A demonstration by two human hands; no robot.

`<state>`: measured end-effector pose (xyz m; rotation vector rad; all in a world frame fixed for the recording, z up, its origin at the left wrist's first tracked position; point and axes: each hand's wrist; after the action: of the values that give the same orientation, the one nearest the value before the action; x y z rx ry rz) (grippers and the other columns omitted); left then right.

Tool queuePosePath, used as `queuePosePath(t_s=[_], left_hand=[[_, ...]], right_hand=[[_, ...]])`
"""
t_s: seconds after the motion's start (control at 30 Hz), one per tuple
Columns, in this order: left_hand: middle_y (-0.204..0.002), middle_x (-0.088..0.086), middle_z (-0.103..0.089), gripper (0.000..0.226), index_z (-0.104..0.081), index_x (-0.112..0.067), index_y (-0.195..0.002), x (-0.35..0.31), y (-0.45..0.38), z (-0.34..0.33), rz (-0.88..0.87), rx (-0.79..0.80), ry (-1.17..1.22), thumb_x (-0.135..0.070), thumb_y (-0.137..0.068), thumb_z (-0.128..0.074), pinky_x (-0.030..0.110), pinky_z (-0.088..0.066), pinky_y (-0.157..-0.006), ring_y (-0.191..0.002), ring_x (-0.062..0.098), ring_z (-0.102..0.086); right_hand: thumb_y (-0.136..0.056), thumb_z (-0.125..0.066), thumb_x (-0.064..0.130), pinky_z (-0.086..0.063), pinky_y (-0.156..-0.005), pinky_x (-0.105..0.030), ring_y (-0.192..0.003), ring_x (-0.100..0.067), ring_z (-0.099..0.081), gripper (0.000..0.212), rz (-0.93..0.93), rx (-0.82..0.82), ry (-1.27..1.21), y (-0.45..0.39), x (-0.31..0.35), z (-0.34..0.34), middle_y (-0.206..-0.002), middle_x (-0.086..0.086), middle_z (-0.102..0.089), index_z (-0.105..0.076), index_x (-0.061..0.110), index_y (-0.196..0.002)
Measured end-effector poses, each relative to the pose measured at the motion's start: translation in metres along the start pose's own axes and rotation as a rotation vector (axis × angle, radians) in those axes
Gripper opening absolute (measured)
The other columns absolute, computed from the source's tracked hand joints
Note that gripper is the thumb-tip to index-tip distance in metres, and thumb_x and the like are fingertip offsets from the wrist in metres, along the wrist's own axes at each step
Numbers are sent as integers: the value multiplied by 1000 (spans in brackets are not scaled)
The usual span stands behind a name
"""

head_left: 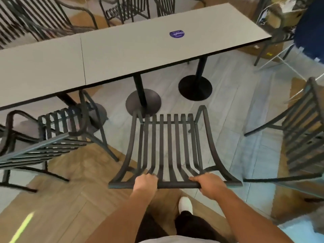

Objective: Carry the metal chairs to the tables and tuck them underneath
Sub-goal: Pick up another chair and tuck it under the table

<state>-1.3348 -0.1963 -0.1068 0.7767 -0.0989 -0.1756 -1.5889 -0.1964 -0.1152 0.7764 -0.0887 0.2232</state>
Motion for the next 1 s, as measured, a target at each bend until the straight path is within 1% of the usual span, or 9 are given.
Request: queuePosePath(t_s=[0.13,0.2,0.3,0.4,0.5,0.6,0.77,0.87,1.0], left_hand=[[-131,7,-66,36,-61,-20,-138,-21,7,-3,92,28,69,-13,-106,-47,42,-52,-100,-123,30,-62],[-130,7,-66,32,-61,-18,-137,-30,10,0,131,31,94,-19,-106,-51,43,-51,-101,-122,30,-62],[-128,8,-66,31,-62,-17,-134,-37,13,5,181,26,150,-28,-106,-57,42,-51,-101,-120,29,-62],[-125,7,-66,29,-62,-16,-131,-36,9,11,219,27,198,-30,-106,-58,41,-50,-99,-117,27,-63],[-122,6,-67,34,-63,-16,-132,-31,-1,19,218,67,234,-37,-105,-59,40,-51,-96,-113,27,-64],[-123,8,-67,40,-62,-14,-132,-22,-12,32,219,76,245,-42,-105,-58,39,-51,-94,-114,28,-64],[-122,7,-66,38,-61,-17,-133,-1,-40,53,214,52,232,-42,-105,-57,39,-51,-94,-113,27,-65],[-122,7,-65,35,-57,-23,-141,15,-60,68,188,39,249,-32,-107,-54,40,-52,-93,-113,27,-64],[-121,4,-66,37,-55,-29,-143,43,-90,83,173,33,297,-31,-106,-57,40,-53,-94,-112,26,-64]], right_hand=[[-102,-48,13,-50,-94,-38,-115,-25,-62,60,81,9,95,-8,-17,15,-124,-3,-64,-43,51,-148],[-102,-47,13,-51,-93,-39,-114,-26,-62,60,110,9,135,-15,-24,23,-125,-3,-64,-44,52,-148],[-102,-46,12,-50,-97,-40,-119,-28,-61,62,164,8,192,-27,-29,38,-133,-4,-62,-43,52,-149],[-103,-47,15,-47,-101,-40,-124,-29,-59,59,194,0,230,-38,-29,50,-139,-6,-58,-44,51,-149],[-104,-48,17,-49,-100,-40,-120,-27,-61,56,211,-9,252,-48,-30,60,-132,-4,-63,-44,52,-148],[-104,-49,19,-51,-97,-39,-114,-25,-63,55,217,-7,244,-62,-28,73,-124,-2,-65,-44,52,-147],[-105,-50,21,-52,-97,-38,-111,-23,-64,52,226,-26,256,-95,-20,103,-121,-1,-67,-45,50,-148],[-105,-51,17,-52,-93,-35,-107,-22,-65,54,224,-22,254,-118,-14,124,-120,-2,-66,-45,48,-149],[-104,-51,16,-53,-92,-35,-107,-22,-65,56,209,-33,275,-152,-5,152,-123,-3,-66,-44,50,-149]])
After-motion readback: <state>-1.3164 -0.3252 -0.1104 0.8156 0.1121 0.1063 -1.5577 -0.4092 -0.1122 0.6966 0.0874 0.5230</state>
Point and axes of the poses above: each hand's wrist, its own y-axis away from the middle knuckle, its own z-axis out of the back of the hand, x = y × z
